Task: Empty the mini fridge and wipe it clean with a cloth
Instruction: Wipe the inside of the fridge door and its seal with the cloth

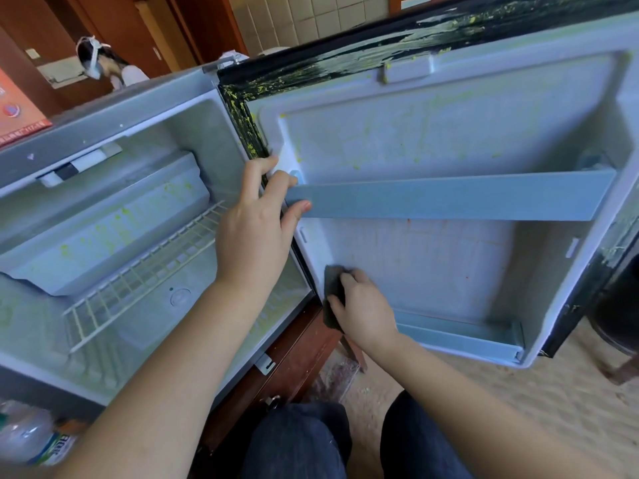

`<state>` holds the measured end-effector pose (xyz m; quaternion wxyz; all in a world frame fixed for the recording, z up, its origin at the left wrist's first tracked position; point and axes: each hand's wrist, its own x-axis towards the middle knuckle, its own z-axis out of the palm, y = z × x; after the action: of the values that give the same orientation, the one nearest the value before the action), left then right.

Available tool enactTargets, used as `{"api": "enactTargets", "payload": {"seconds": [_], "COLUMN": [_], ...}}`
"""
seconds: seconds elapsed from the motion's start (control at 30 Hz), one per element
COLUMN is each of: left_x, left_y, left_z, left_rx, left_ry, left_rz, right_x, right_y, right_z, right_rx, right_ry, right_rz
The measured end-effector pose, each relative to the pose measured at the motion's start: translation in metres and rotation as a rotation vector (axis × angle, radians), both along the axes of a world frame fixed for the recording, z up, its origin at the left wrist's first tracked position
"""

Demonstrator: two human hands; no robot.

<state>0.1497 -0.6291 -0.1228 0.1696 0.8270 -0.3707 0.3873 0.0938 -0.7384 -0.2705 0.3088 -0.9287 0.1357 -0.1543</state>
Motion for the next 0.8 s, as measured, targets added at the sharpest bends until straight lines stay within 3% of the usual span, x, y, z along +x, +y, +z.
{"api": "enactTargets", "payload": {"seconds": [0.1,0.2,0.27,0.43,0.53,0.7,0.8], "left_x": [0.001,0.002,0.003,0.003,0.001,-0.003,-0.004], "left_y": [0.0,-0.001,-0.001,-0.001,-0.005,-0.017,-0.025], "left_z": [-0.003,-0.003,-0.004,-0.005,-0.002,0.001,-0.002], "left_rx": [-0.009,-0.025,-0.031,-0.03,0.0,0.043,0.053], "left_ry": [0.011,0.024,0.016,0.009,0.015,0.007,-0.093], "left_rz": [0.002,0.007,0.0,-0.008,0.025,0.073,0.108], "right_x": [0.007,0.017,0.018,-0.002,-0.004,-0.004,-0.012], "right_y": [0.011,0.024,0.026,0.015,0.008,-0.017,-0.032], "right_z": [0.047,0.067,0.052,-0.035,-0.045,-0.028,-0.026], "right_rx": [0.09,-0.018,-0.109,-0.316,-0.38,-0.36,-0.411], "right_ry": [-0.378,-0.519,-0.403,0.114,0.215,0.21,0.265], "right_rz": [-0.008,-0.066,-0.097,-0.039,0.015,0.05,0.047]}}
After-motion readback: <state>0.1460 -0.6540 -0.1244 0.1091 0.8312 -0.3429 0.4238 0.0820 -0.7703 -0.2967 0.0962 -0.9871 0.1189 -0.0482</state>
